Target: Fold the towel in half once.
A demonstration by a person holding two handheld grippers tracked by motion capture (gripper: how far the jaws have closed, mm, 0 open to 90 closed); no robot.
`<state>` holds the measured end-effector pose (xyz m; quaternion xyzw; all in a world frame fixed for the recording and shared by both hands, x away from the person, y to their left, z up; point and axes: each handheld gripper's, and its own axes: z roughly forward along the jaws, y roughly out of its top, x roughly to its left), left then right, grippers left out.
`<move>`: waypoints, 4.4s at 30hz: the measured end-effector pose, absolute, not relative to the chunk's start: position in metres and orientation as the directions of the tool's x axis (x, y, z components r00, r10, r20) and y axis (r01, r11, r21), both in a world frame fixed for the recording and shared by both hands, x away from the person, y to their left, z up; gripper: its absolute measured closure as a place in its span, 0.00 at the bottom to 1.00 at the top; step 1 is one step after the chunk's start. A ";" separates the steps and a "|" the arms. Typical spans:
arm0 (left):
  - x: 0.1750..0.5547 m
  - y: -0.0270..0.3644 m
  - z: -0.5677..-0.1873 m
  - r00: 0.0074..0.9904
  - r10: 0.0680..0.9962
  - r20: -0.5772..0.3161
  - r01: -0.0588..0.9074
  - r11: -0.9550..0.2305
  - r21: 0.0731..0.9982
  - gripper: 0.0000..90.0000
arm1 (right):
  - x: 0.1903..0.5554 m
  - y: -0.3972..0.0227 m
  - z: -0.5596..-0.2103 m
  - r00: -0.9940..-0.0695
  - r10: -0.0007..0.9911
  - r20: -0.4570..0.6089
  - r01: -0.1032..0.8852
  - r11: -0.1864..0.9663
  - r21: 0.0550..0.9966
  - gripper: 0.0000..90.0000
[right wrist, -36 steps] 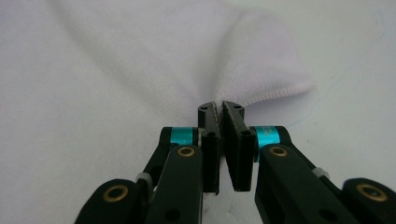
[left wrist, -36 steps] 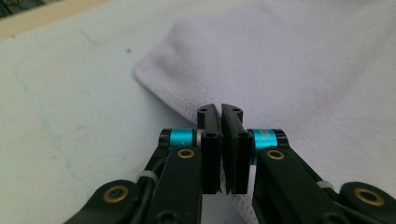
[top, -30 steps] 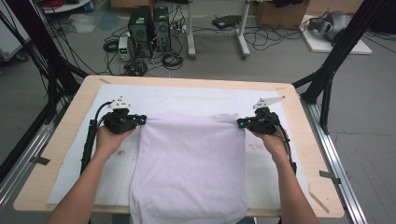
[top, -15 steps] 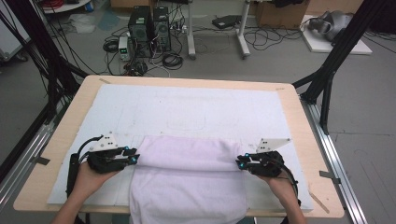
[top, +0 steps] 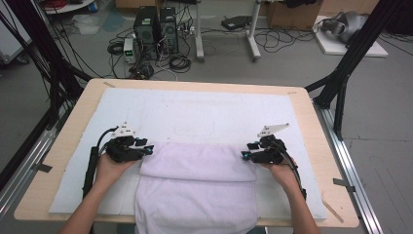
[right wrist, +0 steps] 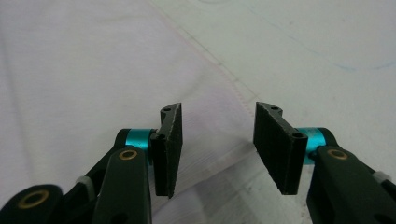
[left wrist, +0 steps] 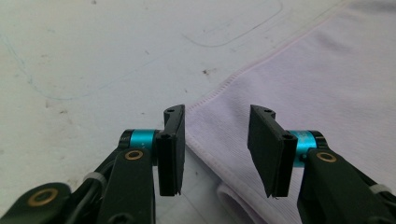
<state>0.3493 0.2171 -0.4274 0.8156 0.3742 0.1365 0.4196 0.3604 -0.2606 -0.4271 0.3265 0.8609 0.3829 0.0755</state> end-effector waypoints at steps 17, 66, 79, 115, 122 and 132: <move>0.354 0.211 -0.430 0.676 0.735 -0.050 0.491 -0.399 0.774 0.95 | 0.361 -0.259 -0.424 -0.807 0.577 0.125 0.475 0.509 0.718 0.99; 0.236 0.241 -0.386 0.770 0.636 -0.037 0.351 -0.375 0.858 0.61 | 0.249 -0.274 -0.371 -0.919 0.385 0.088 0.277 0.469 0.839 0.81; 0.316 0.221 -0.426 0.716 0.698 -0.023 0.468 -0.454 0.758 0.48 | 0.319 -0.262 -0.420 -0.836 0.549 0.012 0.408 0.606 0.683 0.52; 0.422 0.199 -0.356 0.612 0.787 0.080 0.451 -0.430 0.782 0.94 | 0.425 -0.258 -0.364 -0.772 0.635 -0.029 0.426 0.550 0.718 0.94; 0.450 0.201 -0.292 0.543 0.830 0.127 0.384 -0.380 0.842 0.92 | 0.466 -0.255 -0.292 -0.735 0.673 -0.077 0.392 0.516 0.761 0.94; 0.434 0.228 -0.357 0.524 0.852 0.011 0.526 -0.333 0.783 0.53 | 0.458 -0.251 -0.348 -0.752 0.657 0.056 0.480 0.486 0.731 0.58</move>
